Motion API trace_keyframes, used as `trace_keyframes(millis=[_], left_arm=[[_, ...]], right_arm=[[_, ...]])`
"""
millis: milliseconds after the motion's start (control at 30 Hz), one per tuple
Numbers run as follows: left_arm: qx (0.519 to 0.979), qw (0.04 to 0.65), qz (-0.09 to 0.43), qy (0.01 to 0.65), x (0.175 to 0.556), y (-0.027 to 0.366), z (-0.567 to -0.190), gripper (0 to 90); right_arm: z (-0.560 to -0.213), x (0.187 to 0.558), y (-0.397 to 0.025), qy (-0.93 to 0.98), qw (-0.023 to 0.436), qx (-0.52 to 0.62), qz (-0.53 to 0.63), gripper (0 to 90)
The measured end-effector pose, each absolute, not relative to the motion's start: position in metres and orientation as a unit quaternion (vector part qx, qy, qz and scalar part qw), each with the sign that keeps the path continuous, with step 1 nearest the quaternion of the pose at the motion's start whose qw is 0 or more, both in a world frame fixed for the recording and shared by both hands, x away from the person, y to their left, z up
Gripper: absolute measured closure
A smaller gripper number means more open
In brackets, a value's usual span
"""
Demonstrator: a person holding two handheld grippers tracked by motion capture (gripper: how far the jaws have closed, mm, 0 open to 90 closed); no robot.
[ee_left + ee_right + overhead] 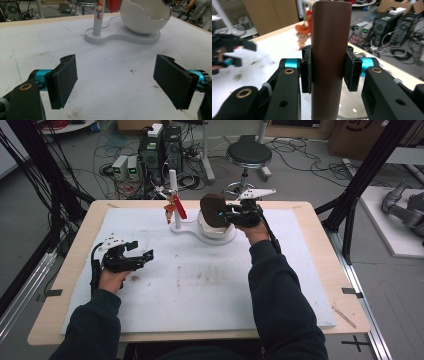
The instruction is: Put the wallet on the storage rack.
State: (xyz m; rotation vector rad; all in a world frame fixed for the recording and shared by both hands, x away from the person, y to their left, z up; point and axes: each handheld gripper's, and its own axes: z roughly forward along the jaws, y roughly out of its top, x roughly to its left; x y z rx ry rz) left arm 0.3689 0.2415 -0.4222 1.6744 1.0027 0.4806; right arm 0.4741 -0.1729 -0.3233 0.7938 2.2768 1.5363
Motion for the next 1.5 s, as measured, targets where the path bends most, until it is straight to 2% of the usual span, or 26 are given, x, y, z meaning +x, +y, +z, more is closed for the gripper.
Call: trace_keyframes(millis=[200, 633, 800, 867, 967, 1033, 1100, 1167, 1200, 1233, 1300, 1400, 1500], left_arm=[[0.705, 0.536, 0.201, 0.419, 0.369, 0.242, -0.422, 19.2], [0.706, 0.535, 0.194, 0.422, 0.37, 0.242, -0.424, 19.2], [0.704, 0.537, 0.191, 0.425, 0.37, 0.242, -0.424, 19.2], [0.704, 0.536, 0.191, 0.425, 0.37, 0.242, -0.424, 19.2], [0.704, 0.536, 0.19, 0.425, 0.37, 0.242, -0.424, 19.2], [0.705, 0.535, 0.19, 0.425, 0.37, 0.242, -0.424, 19.2], [0.705, 0.536, 0.189, 0.425, 0.37, 0.242, -0.424, 19.2], [0.705, 0.536, 0.189, 0.425, 0.37, 0.242, -0.424, 19.2], [0.705, 0.536, 0.189, 0.425, 0.37, 0.242, -0.424, 19.2], [0.705, 0.536, 0.188, 0.425, 0.37, 0.242, -0.424, 19.3], [0.705, 0.535, 0.188, 0.425, 0.37, 0.242, -0.424, 19.3], [0.705, 0.536, 0.187, 0.425, 0.37, 0.241, -0.424, 19.3], [0.705, 0.537, 0.186, 0.425, 0.37, 0.242, -0.424, 19.3]], right_arm=[[-0.324, 0.49, -0.166, 0.796, 0.178, 0.277, 0.508, 65.3], [-0.348, 0.507, -0.154, 0.833, 0.256, 0.261, 0.415, 64.7], [-0.355, 0.509, -0.147, 0.842, 0.257, 0.251, 0.402, 62.1], [-0.357, 0.509, -0.144, 0.843, 0.256, 0.254, 0.399, 54.5], [-0.356, 0.507, -0.143, 0.837, 0.248, 0.26, 0.413, 51.5], [-0.355, 0.506, -0.143, 0.836, 0.248, 0.259, 0.416, 52.6], [-0.352, 0.504, -0.143, 0.835, 0.25, 0.253, 0.42, 63.6], [-0.351, 0.502, -0.141, 0.84, 0.273, 0.233, 0.406, 65.7], [-0.351, 0.502, -0.141, 0.84, 0.273, 0.233, 0.406, 65.7], [-0.349, 0.498, -0.137, 0.843, 0.308, 0.21, 0.388, 66.0], [-0.348, 0.498, -0.136, 0.838, 0.313, 0.207, 0.397, 65.9], [-0.35, 0.499, -0.138, 0.831, 0.304, 0.219, 0.412, 65.1], [-0.355, 0.503, -0.145, 0.821, 0.286, 0.257, 0.422, 57.7]])
